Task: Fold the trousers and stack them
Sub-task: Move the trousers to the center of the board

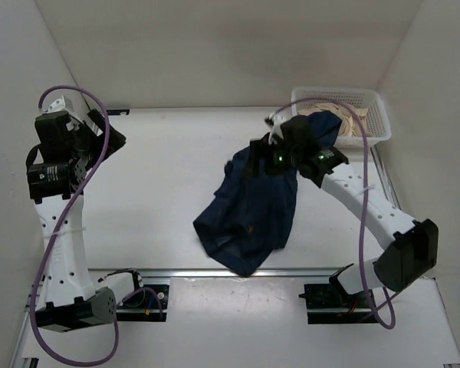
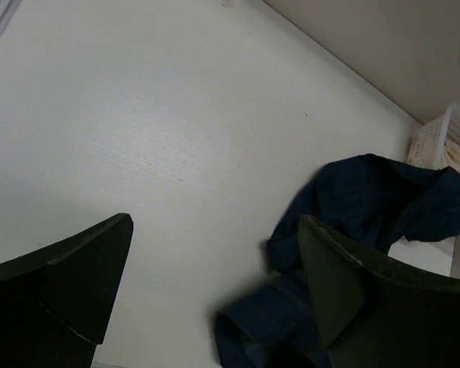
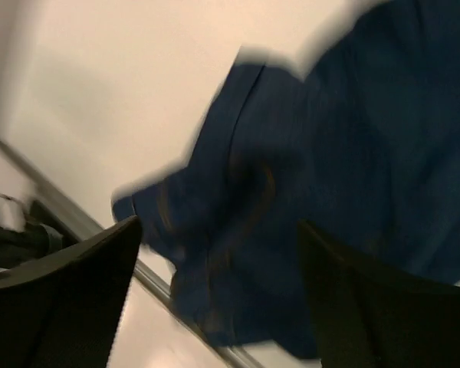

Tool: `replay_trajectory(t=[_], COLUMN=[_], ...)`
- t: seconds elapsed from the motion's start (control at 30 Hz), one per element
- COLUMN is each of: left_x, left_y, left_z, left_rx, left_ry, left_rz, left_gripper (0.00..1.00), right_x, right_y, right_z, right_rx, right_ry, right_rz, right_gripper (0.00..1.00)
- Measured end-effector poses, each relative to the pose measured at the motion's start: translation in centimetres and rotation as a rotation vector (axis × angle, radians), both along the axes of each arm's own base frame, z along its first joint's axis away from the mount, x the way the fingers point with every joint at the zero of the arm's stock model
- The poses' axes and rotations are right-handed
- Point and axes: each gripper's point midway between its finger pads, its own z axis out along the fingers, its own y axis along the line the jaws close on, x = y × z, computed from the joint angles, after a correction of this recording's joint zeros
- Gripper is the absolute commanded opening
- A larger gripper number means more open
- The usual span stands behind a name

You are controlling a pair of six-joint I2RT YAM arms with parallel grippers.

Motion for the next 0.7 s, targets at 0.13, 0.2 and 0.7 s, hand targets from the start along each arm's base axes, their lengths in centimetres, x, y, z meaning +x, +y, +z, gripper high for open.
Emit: replay_trajectory(t=[0.13,0.2,0.7], left_x=[-0.5,-0.2,0.6], left_y=[-1.1,-2.8,-23.3], left_z=[-0.3,-1.4,-22.3], left_rx=[-0.012,-0.026,0.025], left_ry=[0.0,0.028,0.555], left_rz=[-0.059,-0.139,-0.688], left_gripper=[0.98,0.98,1.0], right_x=[-3.2,-4.2,8.8], right_y=[-4.7,-7.5,-18.2], right_z=[-10.7,-10.5,-16.4], right_rx=[-0.218,-0.227,-0.203], right_ry=[0.267,0.266,0.421], right_rz=[-0.12,-0.197,-0.573], right_gripper=[0.96,0.77,1.0])
